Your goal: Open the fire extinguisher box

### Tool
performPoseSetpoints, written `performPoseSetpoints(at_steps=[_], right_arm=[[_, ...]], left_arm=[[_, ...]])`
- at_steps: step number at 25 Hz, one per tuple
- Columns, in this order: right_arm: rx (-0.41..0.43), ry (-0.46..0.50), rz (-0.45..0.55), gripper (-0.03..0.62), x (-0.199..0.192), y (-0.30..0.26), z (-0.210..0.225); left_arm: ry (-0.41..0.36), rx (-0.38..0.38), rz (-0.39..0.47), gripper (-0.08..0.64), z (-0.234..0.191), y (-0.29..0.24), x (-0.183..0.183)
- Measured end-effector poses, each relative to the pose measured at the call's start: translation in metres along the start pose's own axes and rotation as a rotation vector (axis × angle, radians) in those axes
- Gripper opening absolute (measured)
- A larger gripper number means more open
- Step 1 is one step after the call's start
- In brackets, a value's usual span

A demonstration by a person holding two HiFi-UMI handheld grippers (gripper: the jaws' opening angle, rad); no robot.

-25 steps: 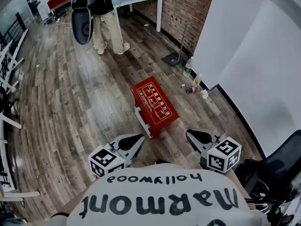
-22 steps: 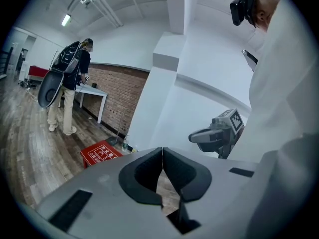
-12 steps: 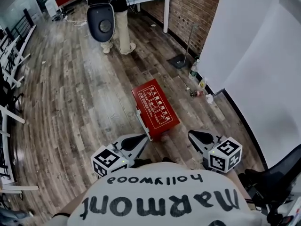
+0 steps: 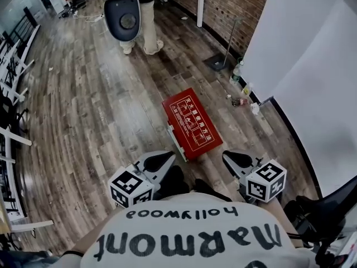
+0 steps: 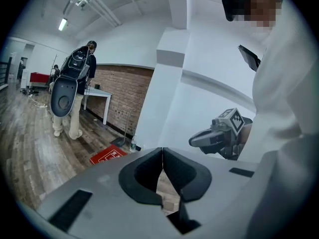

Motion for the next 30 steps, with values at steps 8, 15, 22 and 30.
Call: performPoseSetpoints(at_steps=[8, 15, 22, 30], right_arm=[[-0.02, -0.095, 0.064, 0.012, 0.013, -0.042, 0.011], [-0.011, -0.257, 0.075, 0.172, -0.006, -0.07, 0.013], [-0.076, -0.411, 0.122, 0.173, -0.04, -0.091, 0.018], [-0.09, -0.528, 0.14, 0.173, -0.076, -0.113, 0.013]], left_arm=[[0.135, -0.204, 0.016, 0.008, -0.068, -0.035, -0.008], [0.509, -0.194, -0.238, 0.302, -0.152, -0.128, -0.102], [0.829, -0.235, -0.412, 0.314, -0.22, -0.213, -0.194], [0.896, -0.295, -0.379, 0.314, -0.224, -0.272, -0.208]])
Point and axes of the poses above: the fingertips, and each gripper's own axes: y backward along the fingers, z to its right, x out of its top, the point moved 6 cm from there along y, backward along the fingers, and after that the axes turned 8 degrees about x, right-handed, at the moved point
